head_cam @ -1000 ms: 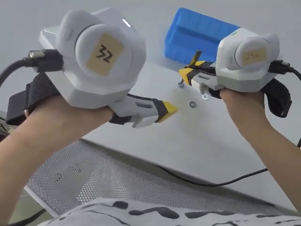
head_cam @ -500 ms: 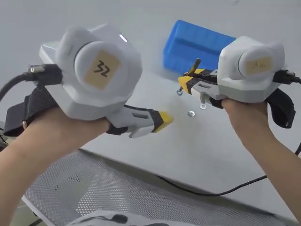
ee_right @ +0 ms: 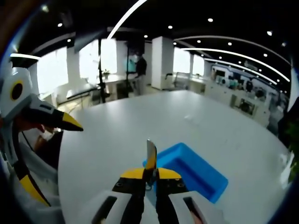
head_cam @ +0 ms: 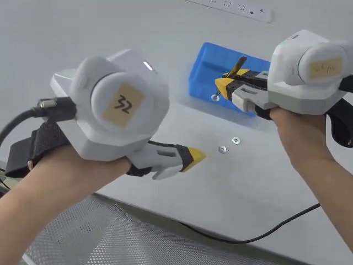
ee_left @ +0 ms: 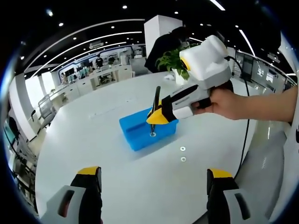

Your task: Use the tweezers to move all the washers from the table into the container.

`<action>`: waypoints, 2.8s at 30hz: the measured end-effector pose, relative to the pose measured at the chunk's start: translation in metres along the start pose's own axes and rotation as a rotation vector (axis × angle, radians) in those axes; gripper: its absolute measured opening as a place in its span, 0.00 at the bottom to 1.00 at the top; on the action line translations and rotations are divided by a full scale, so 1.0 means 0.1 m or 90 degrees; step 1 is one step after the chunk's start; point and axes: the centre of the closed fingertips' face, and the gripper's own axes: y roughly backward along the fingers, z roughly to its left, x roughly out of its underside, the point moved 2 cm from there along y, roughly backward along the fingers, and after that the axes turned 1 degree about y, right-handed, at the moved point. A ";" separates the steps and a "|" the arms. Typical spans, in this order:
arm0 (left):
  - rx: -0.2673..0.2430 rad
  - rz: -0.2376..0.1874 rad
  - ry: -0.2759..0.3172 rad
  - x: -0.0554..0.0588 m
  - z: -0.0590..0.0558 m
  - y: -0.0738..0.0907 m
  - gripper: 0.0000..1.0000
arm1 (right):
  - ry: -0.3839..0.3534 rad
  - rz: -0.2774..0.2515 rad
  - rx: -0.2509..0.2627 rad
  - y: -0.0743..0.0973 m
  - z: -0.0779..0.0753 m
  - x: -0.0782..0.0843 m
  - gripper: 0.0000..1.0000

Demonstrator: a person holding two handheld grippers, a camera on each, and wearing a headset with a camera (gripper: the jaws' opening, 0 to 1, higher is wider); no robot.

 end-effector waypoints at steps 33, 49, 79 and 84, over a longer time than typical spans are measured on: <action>-0.002 0.018 0.000 0.08 0.01 0.00 0.95 | -0.003 0.035 0.047 -0.40 -0.41 0.09 0.04; -0.002 0.030 -0.003 0.13 0.04 -0.03 0.94 | -0.020 0.072 0.023 -0.56 -0.32 0.34 0.04; -0.002 0.035 -0.016 0.12 0.05 -0.04 0.93 | -0.037 0.073 0.013 -0.60 -0.33 0.38 0.05; -0.005 0.033 -0.019 0.11 0.05 -0.02 0.93 | -0.049 0.052 0.023 -0.51 -0.37 0.26 0.05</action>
